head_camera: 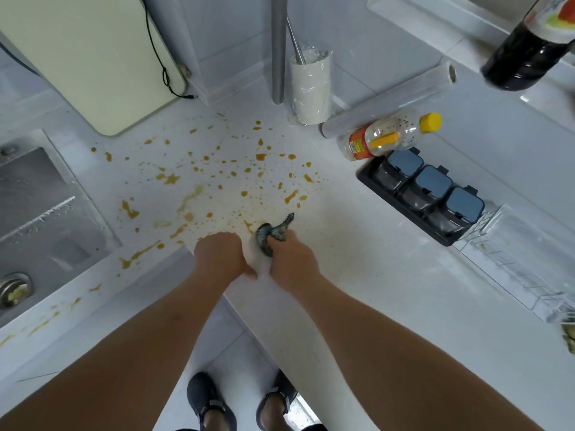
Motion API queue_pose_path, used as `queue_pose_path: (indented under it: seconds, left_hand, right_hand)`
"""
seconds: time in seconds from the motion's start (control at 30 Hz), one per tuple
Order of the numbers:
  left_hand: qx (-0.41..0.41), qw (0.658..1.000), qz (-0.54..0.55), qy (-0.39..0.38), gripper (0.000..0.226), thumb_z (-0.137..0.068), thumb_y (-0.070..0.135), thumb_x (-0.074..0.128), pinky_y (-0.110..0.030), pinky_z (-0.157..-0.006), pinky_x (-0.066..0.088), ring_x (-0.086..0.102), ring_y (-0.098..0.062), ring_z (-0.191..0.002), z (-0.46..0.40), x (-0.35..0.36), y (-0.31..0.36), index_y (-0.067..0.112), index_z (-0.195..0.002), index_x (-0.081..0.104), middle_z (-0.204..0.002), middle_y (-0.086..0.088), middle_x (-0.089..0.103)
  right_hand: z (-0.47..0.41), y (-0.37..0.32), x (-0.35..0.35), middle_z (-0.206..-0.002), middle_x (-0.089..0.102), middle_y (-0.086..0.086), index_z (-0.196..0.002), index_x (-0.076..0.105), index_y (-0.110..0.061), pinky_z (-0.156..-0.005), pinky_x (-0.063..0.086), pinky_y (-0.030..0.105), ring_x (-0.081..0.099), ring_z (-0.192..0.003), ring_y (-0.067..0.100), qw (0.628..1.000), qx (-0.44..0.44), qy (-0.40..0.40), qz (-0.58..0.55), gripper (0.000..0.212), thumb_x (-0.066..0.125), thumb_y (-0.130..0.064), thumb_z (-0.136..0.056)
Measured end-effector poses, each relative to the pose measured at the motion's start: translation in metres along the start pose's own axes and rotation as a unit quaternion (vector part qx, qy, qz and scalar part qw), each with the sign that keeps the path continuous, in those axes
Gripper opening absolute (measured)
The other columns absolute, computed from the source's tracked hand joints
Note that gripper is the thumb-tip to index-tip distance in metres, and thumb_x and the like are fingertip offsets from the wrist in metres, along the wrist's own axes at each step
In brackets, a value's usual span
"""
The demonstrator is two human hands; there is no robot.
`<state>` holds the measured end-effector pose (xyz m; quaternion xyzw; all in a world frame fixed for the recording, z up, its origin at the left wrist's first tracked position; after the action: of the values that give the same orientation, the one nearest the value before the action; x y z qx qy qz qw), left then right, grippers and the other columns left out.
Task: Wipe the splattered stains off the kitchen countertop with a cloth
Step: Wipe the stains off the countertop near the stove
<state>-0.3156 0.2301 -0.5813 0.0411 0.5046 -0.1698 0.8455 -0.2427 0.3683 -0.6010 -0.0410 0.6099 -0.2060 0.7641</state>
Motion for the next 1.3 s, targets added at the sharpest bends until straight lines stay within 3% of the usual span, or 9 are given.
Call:
queue_pose_path:
  seconds: [0.27, 0.33, 0.43, 0.53, 0.7, 0.83, 1.07, 1.2, 1.3]
  left_hand:
    - [0.016, 0.999, 0.026, 0.038, 0.094, -0.057, 0.083, 0.08, -0.028, -0.051, 0.034, 0.042, -0.014, -0.059, 0.003, 0.007, -0.008, 0.013, -0.106, 0.041, -0.074, 0.002, 0.048]
    - [0.029, 0.998, 0.037, 0.048, 0.095, -0.062, 0.086, 0.074, -0.031, -0.064, 0.044, 0.055, -0.02, -0.076, 0.007, 0.015, -0.012, 0.012, -0.115, 0.047, -0.09, -0.003, 0.056]
    - [0.051, 0.997, 0.045, 0.04, 0.102, -0.065, 0.087, 0.07, -0.038, -0.087, 0.052, 0.062, -0.03, -0.113, 0.011, 0.027, -0.019, 0.01, -0.128, 0.05, -0.127, -0.014, 0.057]
    - [0.09, 0.995, 0.035, 0.022, 0.101, -0.064, 0.086, 0.071, -0.04, -0.087, 0.051, 0.062, -0.03, -0.115, 0.01, 0.026, -0.029, 0.011, -0.129, 0.054, -0.135, -0.013, 0.055]
    - [0.157, 0.987, -0.022, 0.008, 0.08, -0.081, 0.068, 0.073, -0.042, -0.099, 0.052, 0.06, -0.029, -0.123, 0.01, 0.023, -0.046, 0.017, -0.139, 0.053, -0.145, -0.007, 0.05]
    - [0.159, 0.987, -0.028, 0.023, 0.073, -0.083, 0.06, 0.075, -0.039, -0.092, 0.053, 0.063, -0.028, -0.116, 0.01, 0.022, -0.044, 0.016, -0.138, 0.054, -0.137, -0.005, 0.051]
    - [0.153, 0.988, -0.015, 0.026, 0.067, -0.081, 0.058, 0.079, -0.036, -0.077, 0.042, 0.063, -0.028, -0.107, 0.013, 0.022, -0.045, 0.016, -0.128, 0.056, -0.126, -0.004, 0.052]
    - [0.158, 0.987, 0.0, 0.037, 0.067, -0.078, 0.059, 0.082, -0.036, -0.08, 0.045, 0.065, -0.026, -0.104, 0.009, 0.023, -0.045, 0.015, -0.123, 0.059, -0.121, -0.003, 0.055]
    - [0.164, 0.986, -0.011, 0.041, 0.065, -0.076, 0.058, 0.084, -0.035, -0.075, 0.042, 0.066, -0.027, -0.101, 0.006, 0.022, -0.042, 0.013, -0.119, 0.064, -0.116, -0.005, 0.058]
  right_hand:
    - [0.005, 0.164, -0.057, -0.146, 0.036, 0.023, -0.142, 0.043, -0.004, -0.094, 0.048, 0.04, 0.06, -0.112, 0.037, 0.962, 0.27, 0.046, 0.008, 0.047, 0.046, -0.013, -0.095]
    - [0.002, 0.154, -0.056, -0.149, 0.032, 0.025, -0.143, 0.041, -0.003, -0.09, 0.048, 0.038, 0.058, -0.114, 0.036, 0.957, 0.289, 0.031, 0.008, 0.049, 0.046, -0.012, -0.096]
    - [-0.009, 0.09, -0.036, -0.152, 0.031, 0.025, -0.147, 0.038, -0.003, -0.093, 0.049, 0.037, 0.054, -0.123, 0.035, 0.975, 0.22, 0.0, 0.003, 0.051, 0.046, -0.015, -0.098]
    - [-0.009, 0.038, -0.02, -0.15, 0.036, 0.019, -0.147, 0.042, -0.008, -0.098, 0.046, 0.034, 0.058, -0.119, 0.031, 0.981, 0.188, -0.003, -0.048, 0.053, 0.05, -0.016, -0.096]
    - [0.004, 0.004, -0.012, -0.134, 0.049, 0.018, -0.136, 0.049, -0.004, -0.087, 0.046, 0.032, 0.057, -0.11, 0.031, 0.968, 0.19, 0.031, -0.16, 0.045, 0.056, -0.025, -0.096]
    - [0.004, -0.027, -0.015, -0.131, 0.059, 0.012, -0.136, 0.054, -0.01, -0.1, 0.048, 0.036, 0.055, -0.121, 0.031, 0.983, 0.097, 0.026, -0.154, 0.049, 0.056, -0.018, -0.088]
    - [-0.002, -0.038, -0.006, -0.132, 0.059, -0.002, -0.125, 0.066, -0.026, -0.091, 0.051, 0.038, 0.05, -0.124, 0.027, 0.998, 0.032, 0.036, 0.044, 0.036, 0.056, -0.03, -0.091]
    - [0.009, 0.041, -0.021, -0.138, 0.056, 0.003, -0.133, 0.061, -0.023, -0.095, 0.052, 0.042, 0.053, -0.125, 0.029, 0.983, 0.179, 0.025, 0.02, 0.043, 0.051, -0.016, -0.092]
    - [0.024, 0.097, -0.039, -0.127, 0.054, 0.016, -0.126, 0.063, -0.017, -0.086, 0.049, 0.043, 0.053, -0.116, 0.039, 0.95, 0.308, 0.029, 0.042, 0.037, 0.049, -0.015, -0.092]
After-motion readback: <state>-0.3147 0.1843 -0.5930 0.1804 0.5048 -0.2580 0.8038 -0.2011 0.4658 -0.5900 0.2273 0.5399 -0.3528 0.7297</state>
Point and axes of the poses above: each hand's wrist, its own z-axis away from the middle knuckle, its own x-axis out of the palm, y = z × x, the point moved 7 cm from there along -z, towards the middle knuckle
